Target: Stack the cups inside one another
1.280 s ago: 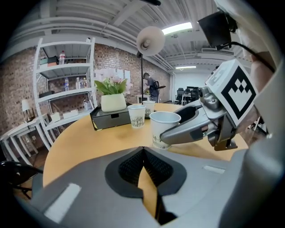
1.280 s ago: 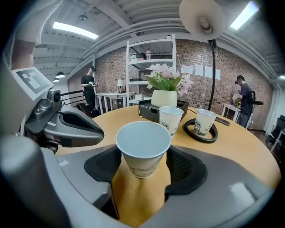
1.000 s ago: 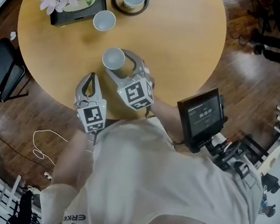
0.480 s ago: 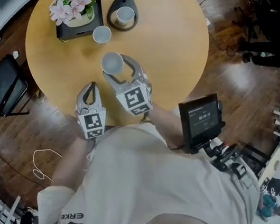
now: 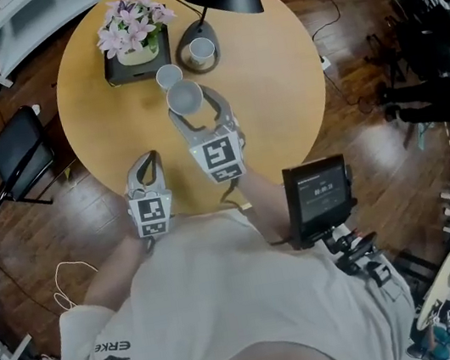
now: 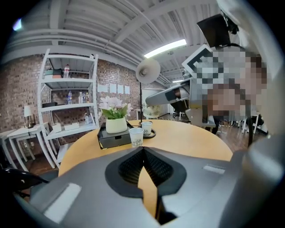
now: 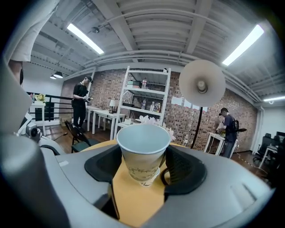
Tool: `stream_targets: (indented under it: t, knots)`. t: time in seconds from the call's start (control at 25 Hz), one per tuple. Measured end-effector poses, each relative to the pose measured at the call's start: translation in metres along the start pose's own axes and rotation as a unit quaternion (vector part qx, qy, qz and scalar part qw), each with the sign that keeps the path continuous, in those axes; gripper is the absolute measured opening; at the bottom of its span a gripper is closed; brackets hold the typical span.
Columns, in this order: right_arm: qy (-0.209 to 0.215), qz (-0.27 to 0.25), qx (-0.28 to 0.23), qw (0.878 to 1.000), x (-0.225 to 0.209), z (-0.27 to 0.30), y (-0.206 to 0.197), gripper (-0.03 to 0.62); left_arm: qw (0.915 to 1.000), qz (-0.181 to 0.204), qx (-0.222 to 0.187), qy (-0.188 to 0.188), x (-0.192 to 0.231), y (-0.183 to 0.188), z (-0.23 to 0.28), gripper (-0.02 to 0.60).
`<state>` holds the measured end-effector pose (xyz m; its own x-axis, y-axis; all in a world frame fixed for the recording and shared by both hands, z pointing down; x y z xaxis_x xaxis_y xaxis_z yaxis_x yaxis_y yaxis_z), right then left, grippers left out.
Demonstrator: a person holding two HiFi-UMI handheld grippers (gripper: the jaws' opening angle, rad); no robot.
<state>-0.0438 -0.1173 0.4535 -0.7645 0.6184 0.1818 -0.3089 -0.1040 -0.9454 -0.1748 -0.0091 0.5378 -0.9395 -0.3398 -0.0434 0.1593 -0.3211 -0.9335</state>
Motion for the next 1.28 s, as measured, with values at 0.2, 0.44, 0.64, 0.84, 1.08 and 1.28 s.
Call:
stream_targets:
  t: [0.2, 0.44, 0.64, 0.84, 1.08, 1.28]
  knots:
    - [-0.007, -0.005, -0.02, 1.0, -0.01, 0.008, 0.016, 0.324, 0.9999, 0.001, -0.006, 0.011, 0.006, 0.006, -0.006, 0.002]
    - [-0.007, -0.005, -0.028, 1.0, -0.021, 0.022, 0.023, 0.322, 0.9996, -0.002, -0.003, 0.027, 0.011, 0.008, -0.009, 0.002]
    - [0.0, -0.006, -0.025, 1.0, -0.025, 0.032, 0.021, 0.322, 0.9992, -0.007, 0.002, 0.04, 0.013, 0.011, -0.01, 0.002]
    - [0.006, 0.006, -0.014, 1.0, -0.034, 0.051, 0.008, 0.324, 0.9985, -0.011, 0.018, 0.05, 0.019, 0.005, -0.001, 0.002]
    - [0.019, 0.021, 0.002, 1.0, -0.039, 0.071, -0.008, 0.324, 0.9977, -0.019, 0.035, 0.056, 0.018, 0.002, 0.011, 0.002]
    - [0.027, 0.029, 0.014, 0.999, -0.04, 0.084, -0.022, 0.324, 0.9971, -0.023, 0.045, 0.057, 0.019, -0.002, 0.02, 0.002]
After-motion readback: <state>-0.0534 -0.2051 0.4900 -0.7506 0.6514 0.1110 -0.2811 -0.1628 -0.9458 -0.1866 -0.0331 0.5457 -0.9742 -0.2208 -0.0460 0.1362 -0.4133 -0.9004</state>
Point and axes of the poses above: the fingertips, and each gripper's own axes: z forward along the fingers, x to its left, y out of its top, the point moved 7 cm from there along -z, backward along the fingers, and after that the axes turned 2 degrees about -x, right-handed, at the moved point
